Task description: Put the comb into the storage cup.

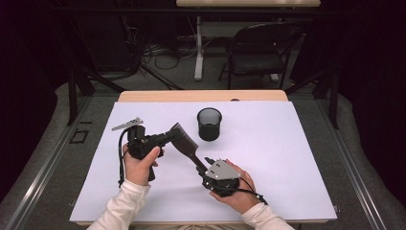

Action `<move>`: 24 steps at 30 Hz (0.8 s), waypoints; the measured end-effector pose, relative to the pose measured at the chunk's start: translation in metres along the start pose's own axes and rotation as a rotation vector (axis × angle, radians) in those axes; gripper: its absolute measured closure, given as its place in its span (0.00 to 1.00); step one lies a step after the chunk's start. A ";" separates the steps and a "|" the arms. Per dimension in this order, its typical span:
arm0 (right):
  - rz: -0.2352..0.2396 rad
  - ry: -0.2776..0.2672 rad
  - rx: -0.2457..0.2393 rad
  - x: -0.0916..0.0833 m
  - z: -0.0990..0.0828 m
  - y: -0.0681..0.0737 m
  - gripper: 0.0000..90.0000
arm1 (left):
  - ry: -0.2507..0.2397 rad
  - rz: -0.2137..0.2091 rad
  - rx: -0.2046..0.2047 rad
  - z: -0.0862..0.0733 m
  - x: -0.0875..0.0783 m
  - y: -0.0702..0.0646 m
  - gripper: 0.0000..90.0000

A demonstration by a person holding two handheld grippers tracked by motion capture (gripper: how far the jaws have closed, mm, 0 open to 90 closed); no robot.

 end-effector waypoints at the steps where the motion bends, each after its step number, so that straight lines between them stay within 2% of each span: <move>1: 0.001 0.000 0.000 0.000 0.000 0.000 0.63 | -0.001 0.001 -0.003 0.000 0.000 0.001 0.94; 5: -0.003 -0.008 -0.001 0.000 0.001 -0.001 0.60 | -0.007 0.003 -0.018 0.001 -0.001 0.004 0.94; 24: -0.024 -0.023 0.026 -0.003 0.004 -0.011 0.50 | -0.044 0.033 -0.040 0.008 -0.008 0.017 0.94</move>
Point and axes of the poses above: each handheld gripper's, and its own axes: x roughly forward along the jaws, z roughly out of its top, y roughly to its left, the point moved 9 cm from there along x, roughly forward along the jaws, and after that the axes turned 10 degrees about z, right-handed, at the moved point
